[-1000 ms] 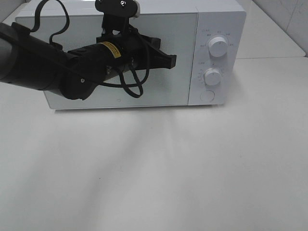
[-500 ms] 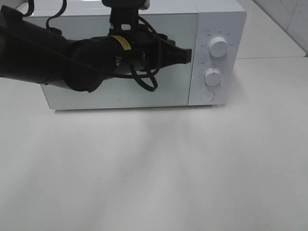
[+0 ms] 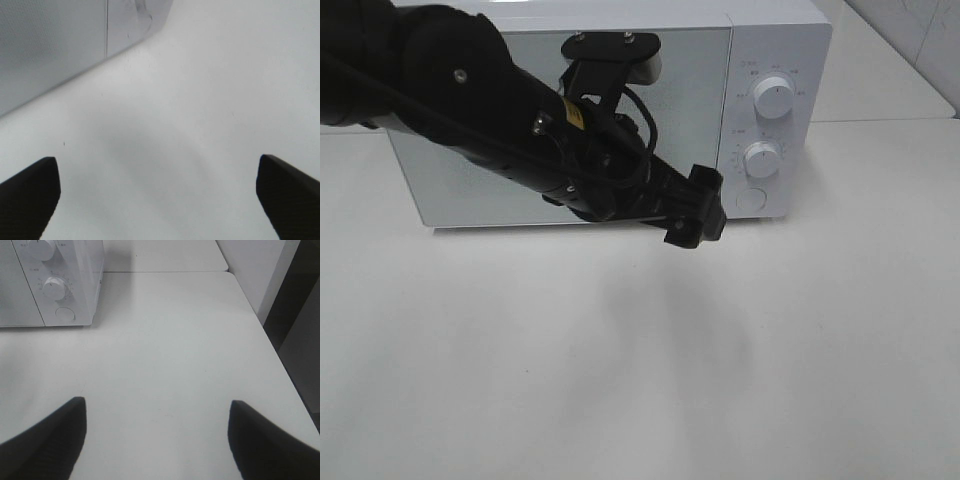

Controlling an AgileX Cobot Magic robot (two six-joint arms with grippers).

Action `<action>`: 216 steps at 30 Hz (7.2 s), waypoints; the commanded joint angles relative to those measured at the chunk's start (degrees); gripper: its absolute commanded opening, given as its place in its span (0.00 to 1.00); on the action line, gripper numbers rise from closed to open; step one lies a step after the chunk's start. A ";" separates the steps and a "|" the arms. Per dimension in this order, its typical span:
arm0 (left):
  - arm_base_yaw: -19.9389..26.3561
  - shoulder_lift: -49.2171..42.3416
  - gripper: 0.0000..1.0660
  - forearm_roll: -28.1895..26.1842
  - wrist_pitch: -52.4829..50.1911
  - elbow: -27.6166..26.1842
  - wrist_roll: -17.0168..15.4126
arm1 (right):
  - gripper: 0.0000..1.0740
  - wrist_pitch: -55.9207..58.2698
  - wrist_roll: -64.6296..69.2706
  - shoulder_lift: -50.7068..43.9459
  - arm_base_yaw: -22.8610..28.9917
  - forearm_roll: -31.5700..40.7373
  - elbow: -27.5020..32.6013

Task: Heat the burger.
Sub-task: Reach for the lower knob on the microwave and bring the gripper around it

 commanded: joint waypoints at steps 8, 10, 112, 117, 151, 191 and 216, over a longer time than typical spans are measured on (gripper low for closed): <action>-0.40 -4.81 0.94 2.12 25.55 0.06 -0.17 | 0.69 -0.29 0.23 -1.60 -0.40 0.00 0.11; -0.40 -4.87 0.94 2.52 27.56 0.06 -0.11 | 0.69 -0.29 0.23 -1.60 -0.40 0.00 0.11; 51.17 -102.22 0.94 11.06 45.26 36.04 -4.07 | 0.69 -0.29 0.23 -1.60 -0.40 0.00 0.11; 51.17 -102.22 0.94 11.06 45.26 36.04 -4.07 | 0.69 -0.29 0.23 -1.60 -0.40 0.00 0.11; 51.17 -102.10 0.94 11.06 45.26 36.04 -4.07 | 0.71 -9.57 1.38 6.76 -0.40 -0.97 -2.86; 51.17 -102.10 0.94 11.06 45.26 36.04 -4.07 | 0.71 -75.06 -5.04 49.16 -0.34 -0.23 6.07; 51.17 -102.10 0.94 11.06 45.26 36.04 -4.07 | 0.71 -109.72 -35.18 72.42 14.15 36.04 10.89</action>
